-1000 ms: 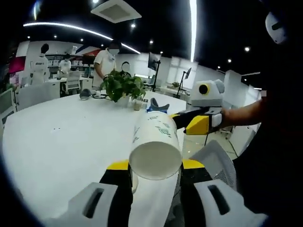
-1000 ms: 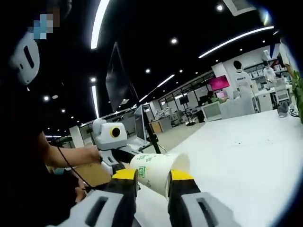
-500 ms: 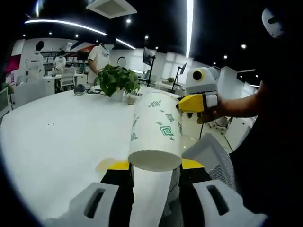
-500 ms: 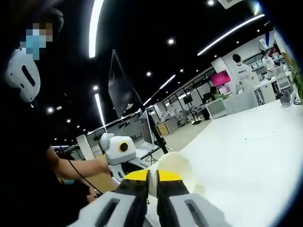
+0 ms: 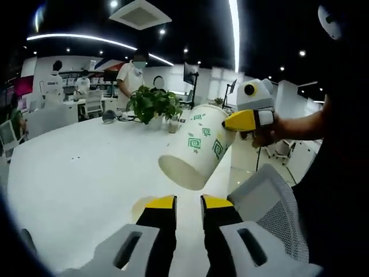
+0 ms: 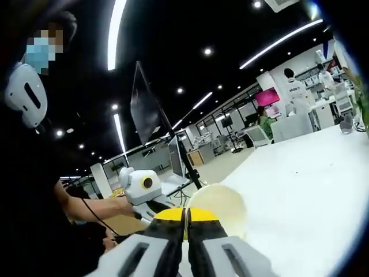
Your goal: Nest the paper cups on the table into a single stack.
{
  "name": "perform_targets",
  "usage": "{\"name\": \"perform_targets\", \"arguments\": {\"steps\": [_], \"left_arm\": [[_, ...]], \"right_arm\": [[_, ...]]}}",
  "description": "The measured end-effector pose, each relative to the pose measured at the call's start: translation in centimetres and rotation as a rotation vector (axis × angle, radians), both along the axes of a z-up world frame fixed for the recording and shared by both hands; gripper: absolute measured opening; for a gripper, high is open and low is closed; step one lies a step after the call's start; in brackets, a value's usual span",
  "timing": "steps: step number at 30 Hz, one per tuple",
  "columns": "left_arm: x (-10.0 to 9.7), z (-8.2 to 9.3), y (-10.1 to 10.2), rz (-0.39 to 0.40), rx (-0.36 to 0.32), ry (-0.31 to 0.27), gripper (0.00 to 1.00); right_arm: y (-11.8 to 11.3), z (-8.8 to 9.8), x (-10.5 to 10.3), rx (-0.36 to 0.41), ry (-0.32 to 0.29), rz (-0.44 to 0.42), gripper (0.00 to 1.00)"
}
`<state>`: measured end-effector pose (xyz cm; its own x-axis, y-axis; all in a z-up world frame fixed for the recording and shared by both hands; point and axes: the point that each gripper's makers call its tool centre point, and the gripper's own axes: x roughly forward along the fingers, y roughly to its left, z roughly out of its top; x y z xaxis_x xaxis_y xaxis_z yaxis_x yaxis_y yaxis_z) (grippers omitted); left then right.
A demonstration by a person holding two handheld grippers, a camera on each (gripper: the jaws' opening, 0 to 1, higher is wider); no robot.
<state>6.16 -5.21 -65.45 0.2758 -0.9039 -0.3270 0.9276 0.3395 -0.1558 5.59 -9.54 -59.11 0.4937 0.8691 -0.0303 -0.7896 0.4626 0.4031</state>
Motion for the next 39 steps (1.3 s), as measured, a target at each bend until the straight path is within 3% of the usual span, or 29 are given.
{"name": "perform_targets", "arguments": {"steps": [6, 15, 22, 28, 33, 39], "left_arm": [[-0.1, -0.8, 0.8, 0.024, 0.041, -0.049, 0.32], [-0.2, -2.1, 2.0, 0.076, 0.076, -0.060, 0.49], [0.0, -3.3, 3.5, 0.139, 0.124, -0.066, 0.63], [0.1, -3.6, 4.6, 0.200, 0.121, -0.060, 0.71], [0.2, -3.8, 5.2, 0.244, 0.136, -0.072, 0.85], [0.4, -3.5, 5.6, 0.282, 0.113, -0.079, 0.92]], "right_arm": [[0.3, -0.4, 0.5, -0.050, -0.003, 0.005, 0.00], [1.2, -1.7, 1.6, -0.169, -0.010, 0.031, 0.00], [1.8, -3.9, 2.5, -0.303, -0.016, 0.062, 0.00], [2.3, -5.3, 3.3, -0.383, -0.033, 0.087, 0.00], [2.7, -7.2, 3.8, -0.473, -0.035, 0.105, 0.00], [3.3, -9.1, 4.4, -0.524, -0.035, 0.109, 0.00]]}}
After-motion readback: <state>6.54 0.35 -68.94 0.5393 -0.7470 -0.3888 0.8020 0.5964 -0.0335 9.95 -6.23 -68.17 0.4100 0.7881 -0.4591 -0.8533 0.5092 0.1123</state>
